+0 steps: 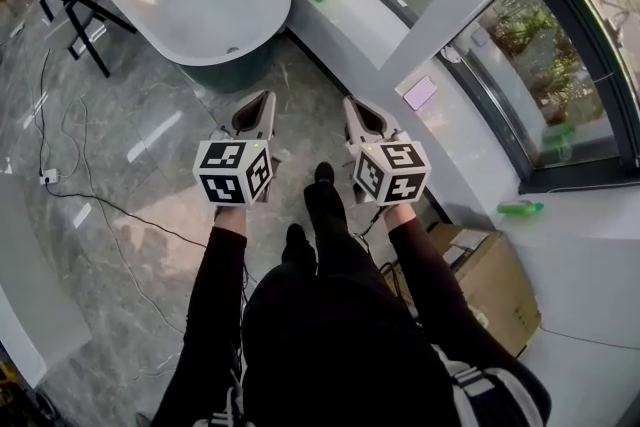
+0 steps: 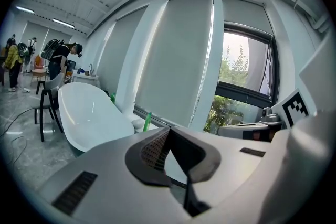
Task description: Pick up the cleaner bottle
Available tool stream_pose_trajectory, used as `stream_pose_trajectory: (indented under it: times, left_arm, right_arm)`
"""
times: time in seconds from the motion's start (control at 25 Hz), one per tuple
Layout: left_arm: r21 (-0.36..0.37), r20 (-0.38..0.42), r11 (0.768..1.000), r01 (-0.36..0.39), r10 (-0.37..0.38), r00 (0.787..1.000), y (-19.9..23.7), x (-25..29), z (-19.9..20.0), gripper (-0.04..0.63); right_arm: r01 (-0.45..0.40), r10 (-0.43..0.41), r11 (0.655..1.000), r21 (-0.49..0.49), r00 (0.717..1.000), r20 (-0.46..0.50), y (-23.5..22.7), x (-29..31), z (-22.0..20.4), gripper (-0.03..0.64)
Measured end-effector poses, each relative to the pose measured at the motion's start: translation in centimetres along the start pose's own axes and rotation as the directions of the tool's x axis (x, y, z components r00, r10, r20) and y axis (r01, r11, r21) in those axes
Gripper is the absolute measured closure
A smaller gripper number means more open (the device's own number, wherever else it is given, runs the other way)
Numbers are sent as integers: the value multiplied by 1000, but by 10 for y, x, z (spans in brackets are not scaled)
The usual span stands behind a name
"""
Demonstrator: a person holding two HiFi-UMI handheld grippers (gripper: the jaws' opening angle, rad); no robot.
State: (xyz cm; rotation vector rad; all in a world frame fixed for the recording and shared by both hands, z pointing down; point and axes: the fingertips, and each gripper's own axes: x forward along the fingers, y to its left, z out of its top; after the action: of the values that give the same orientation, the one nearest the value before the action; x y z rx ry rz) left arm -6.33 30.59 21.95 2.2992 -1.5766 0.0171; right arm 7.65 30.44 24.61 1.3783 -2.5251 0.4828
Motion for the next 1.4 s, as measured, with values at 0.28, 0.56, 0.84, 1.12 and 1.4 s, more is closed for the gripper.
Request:
stream_pose_trajectory:
  times: [0.28,0.56,0.84,1.12,1.4]
  left_arm:
    - [10,-21,1000,2,-2,1000,9,40,5,589]
    - [3,-48,1000,-9,9,999,23,95,8,589]
    - [-17,-63,1000,-23,21,998,30,158,15,589]
    - [-29,-73,999,-27,25,997,33,218,25,588]
    - [9,-109,1000,-28,28,994,36,275,32,588]
  right_arm:
    - [17,-17,1000,20,1000,-10,-29,30,10,615]
    - [28,-27,999,31,999,-40,-70,74,20,615]
    - [13,-11,1000,29,998,-60,-113,116,36,615]
    - [-2,4,1000,23,997,-74,-150,153,55,615]
    - [-8,9,1000,13,997,-78,-179,182,72,615]
